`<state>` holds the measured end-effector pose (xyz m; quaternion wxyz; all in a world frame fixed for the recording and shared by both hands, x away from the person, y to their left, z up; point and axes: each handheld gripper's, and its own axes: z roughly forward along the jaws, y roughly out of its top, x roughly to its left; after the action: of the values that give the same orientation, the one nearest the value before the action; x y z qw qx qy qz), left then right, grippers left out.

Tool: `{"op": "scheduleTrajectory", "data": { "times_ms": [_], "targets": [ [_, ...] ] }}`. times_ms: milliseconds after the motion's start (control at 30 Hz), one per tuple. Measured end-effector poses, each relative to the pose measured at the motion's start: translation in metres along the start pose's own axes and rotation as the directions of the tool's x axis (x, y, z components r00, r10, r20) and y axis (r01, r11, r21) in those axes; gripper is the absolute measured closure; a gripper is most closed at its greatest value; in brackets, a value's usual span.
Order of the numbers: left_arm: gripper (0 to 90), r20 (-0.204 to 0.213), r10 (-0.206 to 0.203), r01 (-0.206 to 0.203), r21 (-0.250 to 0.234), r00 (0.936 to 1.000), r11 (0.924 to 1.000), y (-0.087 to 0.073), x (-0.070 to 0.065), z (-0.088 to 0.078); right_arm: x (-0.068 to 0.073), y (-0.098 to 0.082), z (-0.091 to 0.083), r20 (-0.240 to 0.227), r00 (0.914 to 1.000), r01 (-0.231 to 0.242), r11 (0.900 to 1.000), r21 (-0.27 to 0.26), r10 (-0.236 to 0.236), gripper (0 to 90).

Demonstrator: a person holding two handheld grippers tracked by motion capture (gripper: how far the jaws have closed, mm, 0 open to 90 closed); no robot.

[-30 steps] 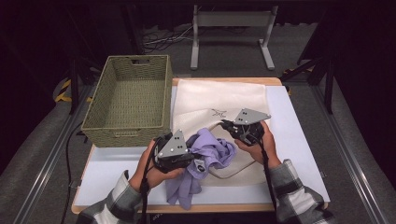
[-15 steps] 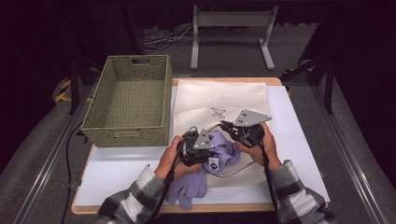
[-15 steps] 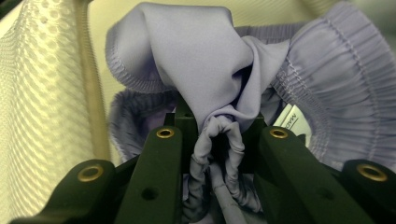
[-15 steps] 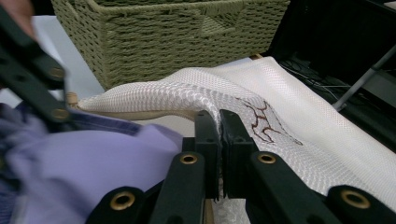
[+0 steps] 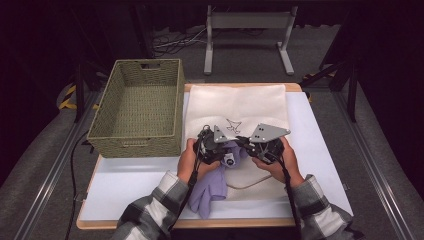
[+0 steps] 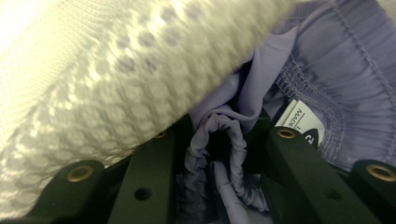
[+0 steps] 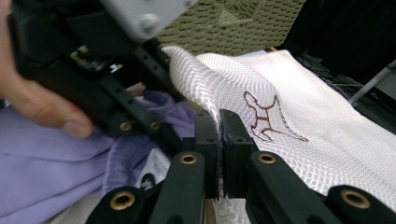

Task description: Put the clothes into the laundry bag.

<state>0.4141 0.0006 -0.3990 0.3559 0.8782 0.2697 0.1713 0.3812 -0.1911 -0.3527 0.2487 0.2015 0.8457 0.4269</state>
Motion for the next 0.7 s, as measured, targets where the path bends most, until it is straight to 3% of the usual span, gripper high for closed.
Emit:
{"op": "scheduleTrajectory", "data": {
  "times_ms": [100,233,267,367,433,567,700],
  "targets": [
    [64.4,0.013,0.008,-0.008,-0.002,0.9999,1.0000,0.001,-0.001,0.002,0.001,-0.003,0.001,-0.003,1.0000,0.006,1.000,0.014,-0.006,87.5],
    [45.3,0.044,0.036,-0.036,0.001,0.9984,0.9994,0.002,-0.005,0.000,0.001,-0.007,0.003,-0.003,1.0000,0.004,1.000,0.027,-0.004,87.5],
    [45.3,0.054,0.047,-0.047,-0.001,0.9974,0.9989,0.002,-0.007,-0.004,0.001,-0.007,0.004,-0.001,1.0000,0.005,1.000,0.028,-0.005,87.5],
    [32.5,0.102,0.071,-0.069,-0.024,0.9922,0.9973,-0.001,-0.009,-0.016,0.000,-0.009,0.004,0.001,1.0000,0.003,0.999,0.032,-0.004,87.5],
    [24.0,0.101,0.091,-0.089,-0.029,0.9907,0.9956,-0.005,-0.010,-0.028,0.000,-0.009,0.004,0.004,1.0000,0.003,1.000,0.030,-0.003,87.5],
    [18.0,0.136,0.126,-0.116,-0.079,0.9827,0.9902,-0.015,-0.012,-0.052,0.001,-0.009,0.004,0.007,1.0000,0.004,1.000,0.030,-0.004,87.5],
    [16.3,0.134,0.157,-0.145,-0.096,0.9785,0.9847,-0.030,-0.015,-0.072,0.002,-0.008,0.004,0.005,1.0000,0.007,0.999,0.033,-0.007,87.5]
  ]
}}
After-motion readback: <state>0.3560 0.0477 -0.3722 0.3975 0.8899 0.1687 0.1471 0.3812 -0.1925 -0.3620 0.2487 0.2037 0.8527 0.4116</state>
